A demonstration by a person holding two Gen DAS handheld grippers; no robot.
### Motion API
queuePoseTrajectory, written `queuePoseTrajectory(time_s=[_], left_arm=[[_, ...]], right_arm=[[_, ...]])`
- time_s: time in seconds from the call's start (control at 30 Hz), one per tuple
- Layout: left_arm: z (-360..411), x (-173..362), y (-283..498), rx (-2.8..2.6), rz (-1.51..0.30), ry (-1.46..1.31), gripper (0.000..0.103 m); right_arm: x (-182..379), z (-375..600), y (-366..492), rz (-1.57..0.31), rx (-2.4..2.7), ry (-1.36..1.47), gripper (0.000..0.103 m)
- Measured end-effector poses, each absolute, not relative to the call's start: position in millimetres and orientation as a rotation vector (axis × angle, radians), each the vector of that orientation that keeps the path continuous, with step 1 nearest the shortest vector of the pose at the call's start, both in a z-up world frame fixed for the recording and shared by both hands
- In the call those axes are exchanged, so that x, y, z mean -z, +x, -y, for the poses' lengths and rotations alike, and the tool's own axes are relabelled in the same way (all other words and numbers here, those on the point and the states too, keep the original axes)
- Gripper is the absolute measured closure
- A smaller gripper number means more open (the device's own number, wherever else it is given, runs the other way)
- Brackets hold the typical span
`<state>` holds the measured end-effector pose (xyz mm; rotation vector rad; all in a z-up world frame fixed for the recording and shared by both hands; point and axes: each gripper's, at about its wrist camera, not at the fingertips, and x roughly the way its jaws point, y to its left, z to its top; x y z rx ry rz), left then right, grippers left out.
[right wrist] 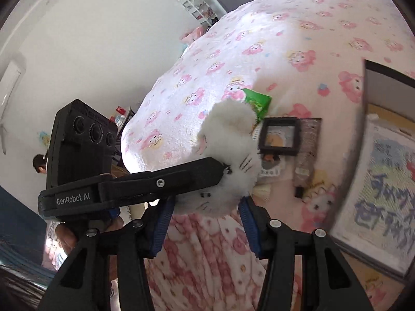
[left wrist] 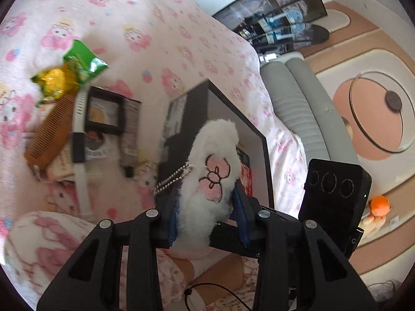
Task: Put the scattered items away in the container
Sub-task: 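Grasp the white plush toy with the left gripper and lift it, then carry the plush toy over the black box and lower it inside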
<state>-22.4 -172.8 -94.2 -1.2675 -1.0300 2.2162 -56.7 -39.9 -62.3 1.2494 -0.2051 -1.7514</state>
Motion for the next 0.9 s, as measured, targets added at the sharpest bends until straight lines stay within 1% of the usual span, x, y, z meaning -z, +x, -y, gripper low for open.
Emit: queuePoseTrajectory(time_s=[0.17,0.27,0.4,0.5,0.57,0.63,0.7,0.73,0.83,0.9], left_arm=[[76,103,-44,-2.035,0.962,-1.321,0.067],[14,102,-73,-2.005,0.857,-1.377,0.067],[-45,97,-115,-1.978,0.765,-1.387,0.067],[-68,109,-153,-1.977,0.738,-1.424,0.067],[-80,123,-178,-1.967,0.761,-1.482,0.067],[-92,132,-199,-1.976,0.739,-1.511,0.067],[-102,143,-218,-1.963,0.727,-1.546,0.067],[-106,148,-225,-1.945,0.73,-1.569,0.066],[-110,156,-238,-1.9,0.755,-1.629,0.058],[-106,149,-235,-1.941,0.729,-1.604,0.058]], right_arm=[[63,-57,-44,0.23,1.953,1.27,0.056],[60,-108,-44,0.214,2.087,1.246,0.056],[65,-177,-71,0.312,2.192,1.266,0.056],[61,-203,-93,0.267,2.286,1.246,0.056],[66,-218,-110,0.232,2.334,1.261,0.056],[77,-226,-129,0.242,2.355,1.281,0.056],[87,-227,-147,0.29,2.368,1.295,0.056],[90,-228,-154,0.3,2.383,1.318,0.056],[91,-228,-170,0.266,2.442,1.346,0.056],[89,-229,-168,0.246,2.477,1.302,0.056]])
